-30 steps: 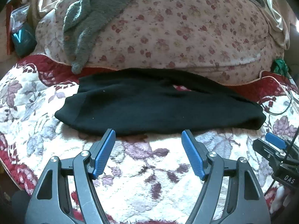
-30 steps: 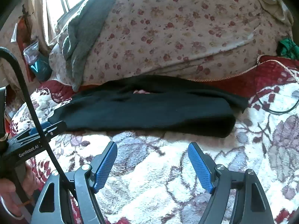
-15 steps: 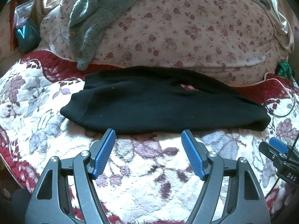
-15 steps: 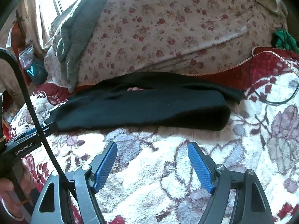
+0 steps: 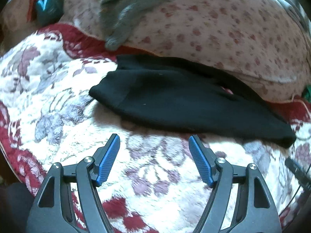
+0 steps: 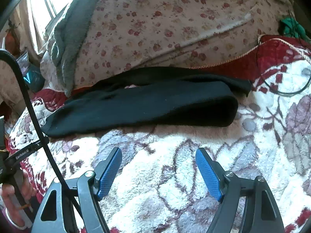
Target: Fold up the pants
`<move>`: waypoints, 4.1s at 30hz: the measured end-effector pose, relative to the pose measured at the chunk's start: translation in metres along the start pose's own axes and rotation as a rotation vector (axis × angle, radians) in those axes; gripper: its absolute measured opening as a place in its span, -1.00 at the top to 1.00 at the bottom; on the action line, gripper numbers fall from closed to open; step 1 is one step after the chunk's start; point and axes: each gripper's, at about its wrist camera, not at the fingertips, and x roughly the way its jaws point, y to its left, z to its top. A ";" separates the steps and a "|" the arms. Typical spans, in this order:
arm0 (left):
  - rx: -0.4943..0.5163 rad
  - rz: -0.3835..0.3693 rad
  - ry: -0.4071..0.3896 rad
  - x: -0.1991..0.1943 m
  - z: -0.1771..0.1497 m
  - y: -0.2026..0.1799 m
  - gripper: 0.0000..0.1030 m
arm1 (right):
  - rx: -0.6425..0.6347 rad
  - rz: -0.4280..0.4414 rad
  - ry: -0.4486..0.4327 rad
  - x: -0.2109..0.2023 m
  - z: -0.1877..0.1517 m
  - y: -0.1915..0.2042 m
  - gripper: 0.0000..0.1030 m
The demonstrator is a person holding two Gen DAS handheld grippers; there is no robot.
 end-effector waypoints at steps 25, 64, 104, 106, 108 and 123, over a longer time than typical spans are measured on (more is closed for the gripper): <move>-0.167 -0.047 0.064 0.070 0.042 -0.001 -0.43 | 0.096 0.037 0.000 0.022 0.006 -0.036 -0.49; -0.078 -0.141 -0.076 -0.005 0.094 0.035 0.83 | 0.116 0.166 -0.349 -0.070 0.094 -0.010 0.87; -0.130 0.009 0.063 0.013 0.011 0.102 0.83 | 0.538 0.200 -0.102 -0.038 -0.033 -0.101 0.63; -0.135 0.005 0.066 0.012 0.012 0.102 0.83 | 0.547 0.233 -0.108 -0.029 -0.029 -0.103 0.80; -0.137 -0.006 0.053 0.006 0.014 0.103 0.83 | 0.538 0.247 -0.136 -0.034 -0.027 -0.104 0.84; -0.176 -0.040 0.064 -0.006 0.006 0.108 0.79 | 0.492 -0.032 -0.216 -0.121 -0.033 -0.158 0.87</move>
